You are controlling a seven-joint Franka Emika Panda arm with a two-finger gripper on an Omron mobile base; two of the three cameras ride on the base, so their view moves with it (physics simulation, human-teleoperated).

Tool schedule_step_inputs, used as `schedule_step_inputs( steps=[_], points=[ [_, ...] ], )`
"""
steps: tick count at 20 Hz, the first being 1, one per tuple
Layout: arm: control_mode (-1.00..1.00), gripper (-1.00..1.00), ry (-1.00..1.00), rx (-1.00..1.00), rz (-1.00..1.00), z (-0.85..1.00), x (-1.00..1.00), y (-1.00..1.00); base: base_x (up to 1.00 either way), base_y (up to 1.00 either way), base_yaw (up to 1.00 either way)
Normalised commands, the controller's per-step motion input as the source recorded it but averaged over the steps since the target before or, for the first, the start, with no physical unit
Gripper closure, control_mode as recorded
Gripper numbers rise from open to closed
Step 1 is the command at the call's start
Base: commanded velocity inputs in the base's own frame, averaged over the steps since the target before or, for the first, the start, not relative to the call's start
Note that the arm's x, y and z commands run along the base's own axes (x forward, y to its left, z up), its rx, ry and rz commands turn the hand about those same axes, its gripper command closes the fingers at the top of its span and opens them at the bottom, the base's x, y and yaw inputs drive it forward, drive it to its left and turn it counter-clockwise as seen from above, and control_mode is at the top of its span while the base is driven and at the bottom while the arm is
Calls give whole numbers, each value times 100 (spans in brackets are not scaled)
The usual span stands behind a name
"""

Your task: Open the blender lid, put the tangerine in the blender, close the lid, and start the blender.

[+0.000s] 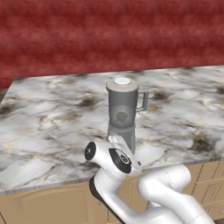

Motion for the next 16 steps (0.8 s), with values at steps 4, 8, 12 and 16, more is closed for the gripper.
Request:
schedule_step_inputs(
  steps=[4, 8, 12, 16],
  points=[
    [-100, -100, -8, 0, 0, -22, 12, -8, 0, 0, 0],
    [-100, -100, -10, 0, 2, -3, 8, -4, 0, 0, 0],
    [-100, -100, -4, 0, 1, 0, 18, 0, 0, 0, 0],
    [-100, -100, -1, 0, 1, 0, 23, 0, 0, 0, 0]
  ],
)
